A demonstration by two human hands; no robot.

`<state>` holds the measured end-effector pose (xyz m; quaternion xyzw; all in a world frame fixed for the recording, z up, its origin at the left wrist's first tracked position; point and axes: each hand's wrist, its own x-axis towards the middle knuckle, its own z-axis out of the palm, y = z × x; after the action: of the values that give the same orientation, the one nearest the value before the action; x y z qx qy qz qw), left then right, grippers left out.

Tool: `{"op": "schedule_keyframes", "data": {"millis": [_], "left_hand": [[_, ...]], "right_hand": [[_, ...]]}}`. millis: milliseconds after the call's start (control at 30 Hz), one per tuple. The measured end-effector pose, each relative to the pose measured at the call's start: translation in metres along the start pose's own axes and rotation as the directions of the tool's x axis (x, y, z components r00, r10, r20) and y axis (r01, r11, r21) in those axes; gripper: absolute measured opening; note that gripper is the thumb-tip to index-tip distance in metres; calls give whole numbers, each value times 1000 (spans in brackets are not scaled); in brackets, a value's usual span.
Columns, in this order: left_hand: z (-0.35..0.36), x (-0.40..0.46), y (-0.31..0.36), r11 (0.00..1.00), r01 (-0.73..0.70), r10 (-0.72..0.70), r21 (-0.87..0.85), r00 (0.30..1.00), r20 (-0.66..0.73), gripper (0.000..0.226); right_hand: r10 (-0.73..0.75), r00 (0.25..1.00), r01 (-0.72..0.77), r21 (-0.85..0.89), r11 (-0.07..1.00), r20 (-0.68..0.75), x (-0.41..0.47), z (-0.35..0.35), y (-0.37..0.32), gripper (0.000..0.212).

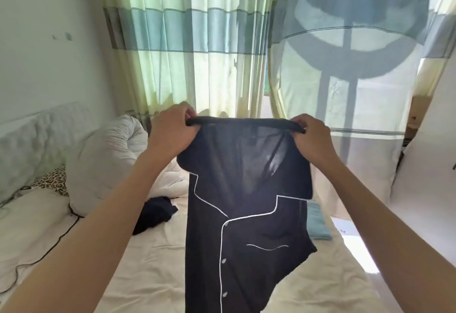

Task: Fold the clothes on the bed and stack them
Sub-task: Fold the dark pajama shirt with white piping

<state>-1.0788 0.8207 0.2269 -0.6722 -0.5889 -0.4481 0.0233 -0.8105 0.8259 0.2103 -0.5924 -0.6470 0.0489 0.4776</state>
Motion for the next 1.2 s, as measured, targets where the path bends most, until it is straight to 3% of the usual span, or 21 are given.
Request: {"op": "schedule_keyframes", "data": {"millis": [67,200,367,567,667,767,833,1033,1067,1100,1200], "left_hand": [[13,-12,-10,996,54,-52,-66,998,32,11],[35,-28,-17,972,33,-66,-232,988,-137,11],[55,-42,-47,997,53,-61,62,989,134,13],[52,-50,-49,955,168,-126,-245,976,178,28],[55,-67,-52,887,279,-183,-368,944,276,35],[58,-93,-56,803,424,-224,-418,866,447,34],[58,-108,-62,761,504,-204,-408,783,587,28],[55,-142,-76,803,534,-92,-265,551,830,27],[57,-147,-77,835,503,-102,-222,538,837,22],[59,-151,-79,890,428,-132,-157,573,809,15],[68,-159,-81,973,205,-228,103,809,542,14]], "right_hand": [[10,1000,-9,34,999,-15,-8,4,6,20],[-15,974,64,208,976,-227,-19,10,8,23],[36,999,-36,-24,999,26,-36,20,44,19],[121,993,-118,253,960,7,-49,17,52,24],[134,988,-152,265,952,82,-65,17,58,24],[113,976,-152,206,967,187,-87,20,69,18],[96,962,-136,144,980,257,-98,21,79,3],[83,892,-94,3,996,444,-129,24,105,17],[79,883,-85,-7,996,462,-132,25,107,21],[65,879,-66,-16,998,472,-135,26,108,24],[14,895,1,-33,999,446,-140,30,107,29]]}}
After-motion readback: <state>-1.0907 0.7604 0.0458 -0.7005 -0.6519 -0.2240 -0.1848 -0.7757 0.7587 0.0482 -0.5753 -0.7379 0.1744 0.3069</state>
